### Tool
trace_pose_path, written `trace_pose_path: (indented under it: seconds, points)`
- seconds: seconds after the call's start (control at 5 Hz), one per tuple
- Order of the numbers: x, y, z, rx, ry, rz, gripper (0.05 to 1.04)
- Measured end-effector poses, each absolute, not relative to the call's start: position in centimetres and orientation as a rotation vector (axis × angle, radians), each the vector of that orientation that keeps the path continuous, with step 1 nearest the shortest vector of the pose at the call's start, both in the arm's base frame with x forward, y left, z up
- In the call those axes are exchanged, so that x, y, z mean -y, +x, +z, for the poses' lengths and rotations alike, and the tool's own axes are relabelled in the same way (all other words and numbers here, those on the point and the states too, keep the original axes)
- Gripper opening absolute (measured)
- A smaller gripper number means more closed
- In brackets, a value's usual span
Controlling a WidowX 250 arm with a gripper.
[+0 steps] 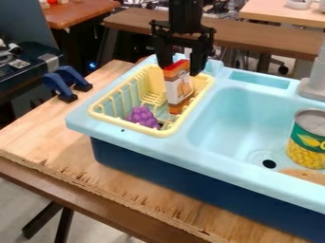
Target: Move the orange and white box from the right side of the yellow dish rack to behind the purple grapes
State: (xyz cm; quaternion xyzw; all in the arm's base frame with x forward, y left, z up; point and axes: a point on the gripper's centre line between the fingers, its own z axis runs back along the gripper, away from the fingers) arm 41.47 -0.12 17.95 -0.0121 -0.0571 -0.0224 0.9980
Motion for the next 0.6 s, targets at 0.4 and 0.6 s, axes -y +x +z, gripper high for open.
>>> trace_pose_path:
  seconds: [0.4,0.6]
  points:
    - [0.04,41.81,16.99,0.127,-0.031,-0.042,0.402]
    - [0.49,41.84,16.88,0.128,-0.032,-0.045,0.386]
